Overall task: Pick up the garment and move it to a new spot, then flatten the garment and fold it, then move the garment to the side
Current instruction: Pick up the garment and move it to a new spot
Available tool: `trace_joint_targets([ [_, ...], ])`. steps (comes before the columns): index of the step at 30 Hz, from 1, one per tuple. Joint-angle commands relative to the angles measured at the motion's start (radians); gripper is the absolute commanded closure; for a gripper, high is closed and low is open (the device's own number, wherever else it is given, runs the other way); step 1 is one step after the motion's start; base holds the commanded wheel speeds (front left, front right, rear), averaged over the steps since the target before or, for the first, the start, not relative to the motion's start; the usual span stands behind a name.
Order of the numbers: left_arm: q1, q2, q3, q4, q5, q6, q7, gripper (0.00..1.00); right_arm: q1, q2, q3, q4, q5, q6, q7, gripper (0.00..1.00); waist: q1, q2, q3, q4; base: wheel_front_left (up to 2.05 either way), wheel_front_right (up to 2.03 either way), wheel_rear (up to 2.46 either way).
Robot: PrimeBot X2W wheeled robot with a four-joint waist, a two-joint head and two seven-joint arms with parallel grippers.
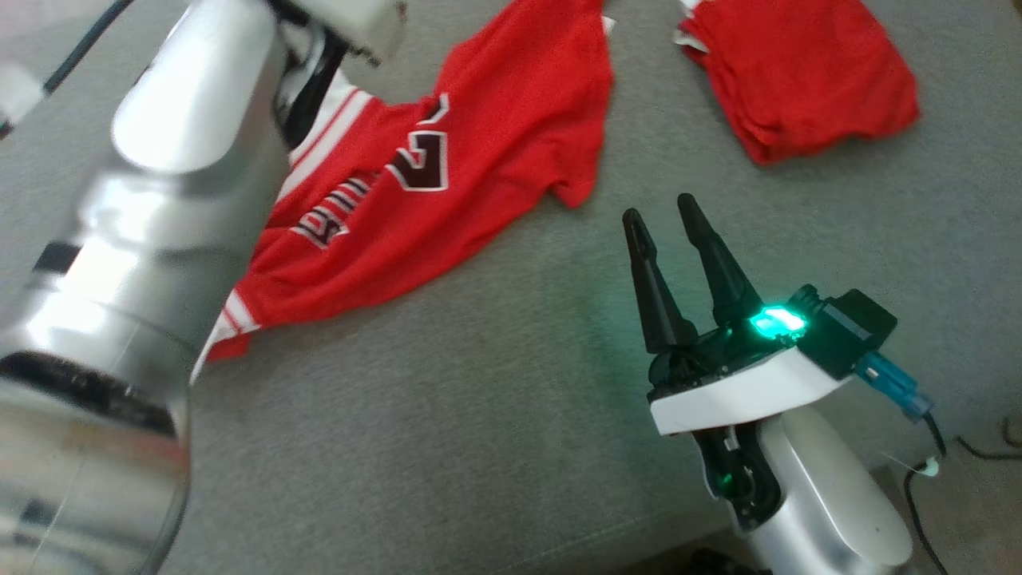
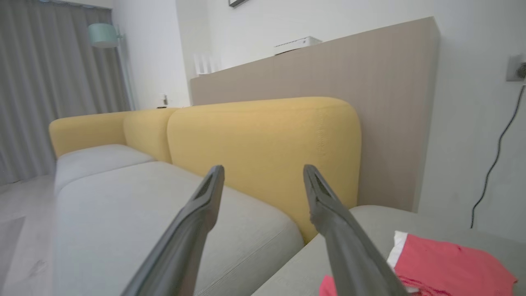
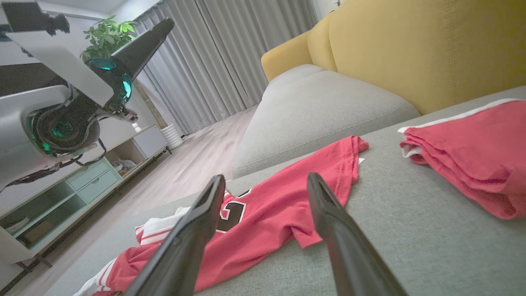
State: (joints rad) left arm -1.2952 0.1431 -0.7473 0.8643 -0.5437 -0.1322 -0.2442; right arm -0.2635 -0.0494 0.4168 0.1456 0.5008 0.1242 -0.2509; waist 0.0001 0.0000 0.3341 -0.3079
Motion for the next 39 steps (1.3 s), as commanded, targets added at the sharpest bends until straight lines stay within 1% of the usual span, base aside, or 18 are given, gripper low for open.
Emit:
trace_joint_targets([
  [1, -0.005, 0.053, 0.033, -0.033, -0.009, 0.002, -0.012, 0.0, -0.02, -0.001, 0.007, -0.022, -0.015, 0.007, -0.011, 0.0, -0.0001, 0.0, -0.017, 0.037, 0.0, 0.0, 0.0],
  [5, 0.101, 0.103, 0.07, -0.093, -0.007, 0.015, -0.017, 0.0, -0.01, -0.001, -0.014, -0.01, -0.041, 0.007, -0.011, 0.0, -0.0001, 0.0, -0.047, 0.086, 0.0, 0.0, 0.0],
  [9, 0.295, 0.151, 0.143, -0.223, -0.003, 0.057, -0.017, 0.0, 0.006, -0.001, -0.055, 0.001, -0.065, 0.007, -0.011, 0.0, -0.0001, 0.0, -0.086, 0.143, 0.0, 0.0, 0.0],
  [12, 0.477, 0.166, 0.197, -0.326, -0.002, 0.093, -0.017, 0.0, 0.026, -0.001, -0.095, 0.008, -0.085, 0.007, -0.011, 0.0, -0.0001, 0.0, -0.116, 0.191, 0.0, 0.0, 0.0],
  [15, 0.663, 0.163, 0.243, -0.428, 0.005, 0.131, -0.017, 0.0, 0.051, -0.001, -0.133, 0.016, -0.108, 0.007, -0.011, 0.0, -0.0001, 0.0, -0.142, 0.236, 0.0, 0.0, 0.0],
  [18, 0.833, 0.141, 0.292, -0.517, 0.007, 0.163, -0.017, 0.0, 0.074, -0.001, -0.161, 0.022, -0.126, 0.007, -0.011, 0.0, -0.0001, 0.0, -0.162, 0.272, 0.0, 0.0, 0.0],
  [19, 0.833, 0.141, 0.292, -0.517, 0.007, 0.163, -0.017, 0.0, 0.074, -0.001, -0.161, 0.022, -0.126, 0.007, -0.011, 0.0, -0.0001, 0.0, -0.162, 0.272, 0.0, 0.0, 0.0],
  [21, 0.926, 0.122, 0.317, -0.561, 0.011, 0.175, -0.017, 0.0, 0.086, -0.001, -0.174, 0.024, -0.134, 0.007, -0.011, 0.0, -0.0001, 0.0, -0.171, 0.291, 0.0, 0.0, 0.0],
  [23, 0.991, 0.107, 0.335, -0.589, 0.018, 0.179, -0.017, 0.0, 0.095, -0.001, -0.181, 0.027, -0.141, 0.007, -0.011, 0.0, -0.0001, 0.0, -0.174, 0.305, 0.0, 0.0, 0.0],
  [26, 1.031, 0.099, 0.351, -0.6, 0.051, 0.172, -0.017, 0.0, 0.098, -0.001, -0.176, 0.029, -0.149, 0.007, -0.011, 0.0, -0.0001, 0.0, -0.171, 0.313, 0.0, 0.0, 0.0],
  [28, 1.026, 0.101, 0.345, -0.57, 0.059, 0.168, -0.015, 0.0, 0.097, -0.001, -0.171, 0.028, -0.15, 0.007, -0.011, 0.0, -0.0001, 0.0, -0.164, 0.311, 0.0, 0.0, 0.0],
  [33, 0.983, 0.108, 0.359, -0.46, 0.056, 0.205, 0.038, 0.0, 0.091, -0.001, -0.157, 0.026, -0.15, 0.007, -0.011, 0.0, -0.0001, 0.0, -0.137, 0.291, 0.0, 0.0, 0.0],
  [36, 0.947, 0.126, 0.363, -0.395, 0.069, 0.221, 0.06, 0.0, 0.087, -0.001, -0.158, 0.025, -0.153, 0.007, -0.011, 0.0, -0.0001, 0.0, -0.117, 0.277, 0.0, 0.0, 0.0],
  [37, 0.936, 0.128, 0.368, -0.375, 0.065, 0.224, 0.067, 0.0, 0.084, -0.001, -0.16, 0.024, -0.154, 0.007, -0.011, 0.0, -0.0001, 0.0, -0.11, 0.272, 0.0, 0.0, 0.0],
  [39, 0.915, 0.121, 0.391, -0.348, 0.034, 0.215, 0.066, 0.0, 0.078, -0.001, -0.163, 0.022, -0.154, 0.007, -0.011, 0.0, -0.0001, 0.0, -0.098, 0.26, 0.0, 0.0, 0.0],
])
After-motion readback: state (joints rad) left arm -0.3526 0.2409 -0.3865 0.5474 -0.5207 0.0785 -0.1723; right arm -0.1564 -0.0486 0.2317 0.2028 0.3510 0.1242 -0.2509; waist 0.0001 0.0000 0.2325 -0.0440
